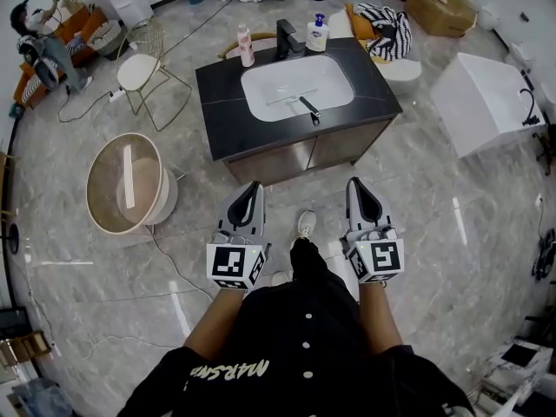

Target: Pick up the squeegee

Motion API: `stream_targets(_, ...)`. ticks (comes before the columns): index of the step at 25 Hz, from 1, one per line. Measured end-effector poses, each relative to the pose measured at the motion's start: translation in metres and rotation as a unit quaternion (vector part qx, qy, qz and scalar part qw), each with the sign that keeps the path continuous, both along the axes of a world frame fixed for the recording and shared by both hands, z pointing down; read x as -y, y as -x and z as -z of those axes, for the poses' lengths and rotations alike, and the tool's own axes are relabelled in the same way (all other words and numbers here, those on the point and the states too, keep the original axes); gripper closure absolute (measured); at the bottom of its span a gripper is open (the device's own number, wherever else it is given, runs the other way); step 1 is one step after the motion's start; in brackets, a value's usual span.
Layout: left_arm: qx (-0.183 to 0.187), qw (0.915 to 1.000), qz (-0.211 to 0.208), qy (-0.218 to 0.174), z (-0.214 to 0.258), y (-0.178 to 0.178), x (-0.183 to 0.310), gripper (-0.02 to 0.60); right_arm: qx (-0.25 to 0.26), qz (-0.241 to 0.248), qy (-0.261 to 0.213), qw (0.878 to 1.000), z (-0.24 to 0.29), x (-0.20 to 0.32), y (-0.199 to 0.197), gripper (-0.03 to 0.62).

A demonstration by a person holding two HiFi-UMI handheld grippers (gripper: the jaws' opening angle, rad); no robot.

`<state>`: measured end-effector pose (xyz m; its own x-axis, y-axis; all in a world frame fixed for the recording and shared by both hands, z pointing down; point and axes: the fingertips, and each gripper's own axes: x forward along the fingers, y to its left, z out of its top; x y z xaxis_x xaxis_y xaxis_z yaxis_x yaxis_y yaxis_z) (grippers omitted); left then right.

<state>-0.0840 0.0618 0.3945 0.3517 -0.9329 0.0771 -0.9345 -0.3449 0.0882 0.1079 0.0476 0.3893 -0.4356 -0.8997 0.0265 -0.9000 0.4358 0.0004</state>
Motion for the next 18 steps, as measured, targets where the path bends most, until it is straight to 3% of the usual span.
stream_targets(18,0.006,0.9983,0.056,0.014,-0.009,-0.003,0.211,0.563,-0.002,0.049,-0.006,0.999,0.004,0.233,-0.010,0.597)
